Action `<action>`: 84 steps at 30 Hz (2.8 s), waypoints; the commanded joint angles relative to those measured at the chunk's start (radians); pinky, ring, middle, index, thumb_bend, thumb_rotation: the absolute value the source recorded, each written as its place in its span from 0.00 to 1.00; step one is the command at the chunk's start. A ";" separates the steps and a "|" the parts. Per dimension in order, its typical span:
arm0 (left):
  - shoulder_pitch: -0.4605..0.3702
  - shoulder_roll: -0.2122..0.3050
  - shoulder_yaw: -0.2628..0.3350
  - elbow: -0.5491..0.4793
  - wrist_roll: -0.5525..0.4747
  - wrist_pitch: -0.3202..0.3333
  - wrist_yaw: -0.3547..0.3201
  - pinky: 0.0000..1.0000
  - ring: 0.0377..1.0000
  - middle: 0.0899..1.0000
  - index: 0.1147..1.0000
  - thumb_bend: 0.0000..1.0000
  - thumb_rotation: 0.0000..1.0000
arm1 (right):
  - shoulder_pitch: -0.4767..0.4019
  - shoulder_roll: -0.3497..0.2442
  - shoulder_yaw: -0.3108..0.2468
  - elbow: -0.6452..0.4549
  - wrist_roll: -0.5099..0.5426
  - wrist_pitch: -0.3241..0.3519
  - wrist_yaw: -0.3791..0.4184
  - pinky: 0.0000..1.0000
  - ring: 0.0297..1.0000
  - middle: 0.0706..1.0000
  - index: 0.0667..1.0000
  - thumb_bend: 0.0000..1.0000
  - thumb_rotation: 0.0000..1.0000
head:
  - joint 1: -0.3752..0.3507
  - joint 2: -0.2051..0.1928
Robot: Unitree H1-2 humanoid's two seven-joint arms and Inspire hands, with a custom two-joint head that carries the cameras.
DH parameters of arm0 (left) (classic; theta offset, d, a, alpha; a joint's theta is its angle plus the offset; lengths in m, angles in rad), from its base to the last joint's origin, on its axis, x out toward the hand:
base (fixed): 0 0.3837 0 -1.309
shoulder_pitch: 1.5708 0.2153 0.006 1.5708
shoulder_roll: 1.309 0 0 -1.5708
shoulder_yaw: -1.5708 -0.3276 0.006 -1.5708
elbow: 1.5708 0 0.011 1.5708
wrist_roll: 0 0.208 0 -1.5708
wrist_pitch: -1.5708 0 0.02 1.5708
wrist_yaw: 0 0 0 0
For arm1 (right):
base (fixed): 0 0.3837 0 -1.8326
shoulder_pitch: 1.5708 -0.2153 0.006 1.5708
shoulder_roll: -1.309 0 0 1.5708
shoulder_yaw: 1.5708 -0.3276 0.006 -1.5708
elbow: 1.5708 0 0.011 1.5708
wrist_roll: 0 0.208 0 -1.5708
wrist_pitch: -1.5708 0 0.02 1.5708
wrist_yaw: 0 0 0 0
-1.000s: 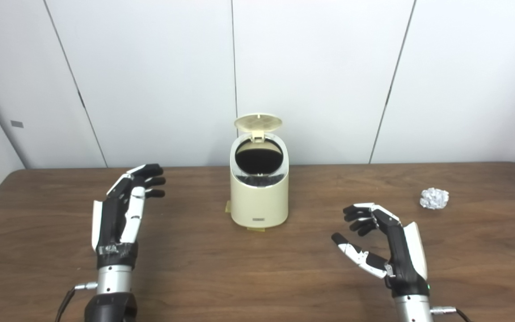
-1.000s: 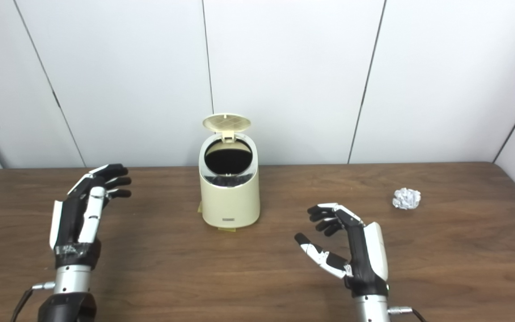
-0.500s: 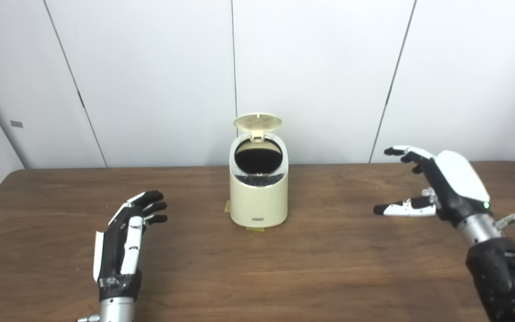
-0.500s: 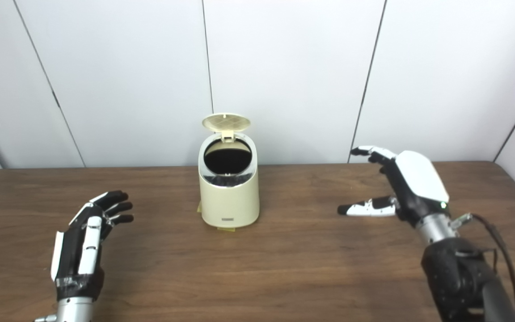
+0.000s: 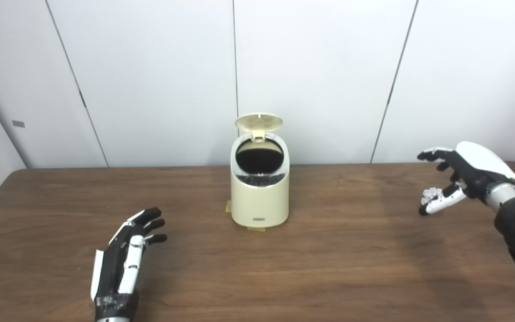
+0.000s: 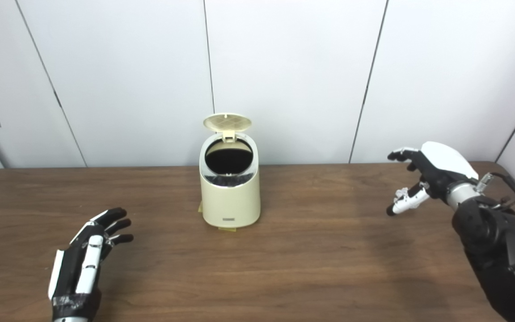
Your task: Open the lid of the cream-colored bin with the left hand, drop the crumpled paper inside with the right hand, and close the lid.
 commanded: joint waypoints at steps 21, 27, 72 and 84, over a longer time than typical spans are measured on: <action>-0.022 0.015 0.003 -0.048 -0.014 -0.020 -0.010 0.62 0.75 0.76 0.72 0.45 0.55 | -0.153 -0.041 0.140 0.235 -0.081 -0.049 -0.071 0.62 0.77 0.80 0.71 0.98 0.21 | 0.004 0.008; -0.013 0.013 0.005 -0.057 -0.010 -0.023 -0.004 0.61 0.74 0.76 0.72 0.42 0.55 | -0.184 -0.040 0.171 0.280 -0.087 -0.064 -0.080 0.61 0.75 0.79 0.70 0.96 0.24 | 0.009 0.009; 0.009 0.039 0.045 -0.137 -0.045 -0.014 -0.009 0.59 0.72 0.75 0.70 0.40 0.56 | -0.377 -0.097 0.289 0.579 -0.050 -0.220 0.009 0.42 0.45 0.55 0.64 0.89 0.08 | 0.026 0.019; 0.008 0.037 0.051 -0.136 -0.050 -0.013 -0.003 0.58 0.72 0.74 0.69 0.41 0.54 | -0.368 -0.090 0.340 0.554 -0.142 -0.177 -0.012 0.37 0.41 0.44 0.50 0.61 0.06 | 0.024 0.019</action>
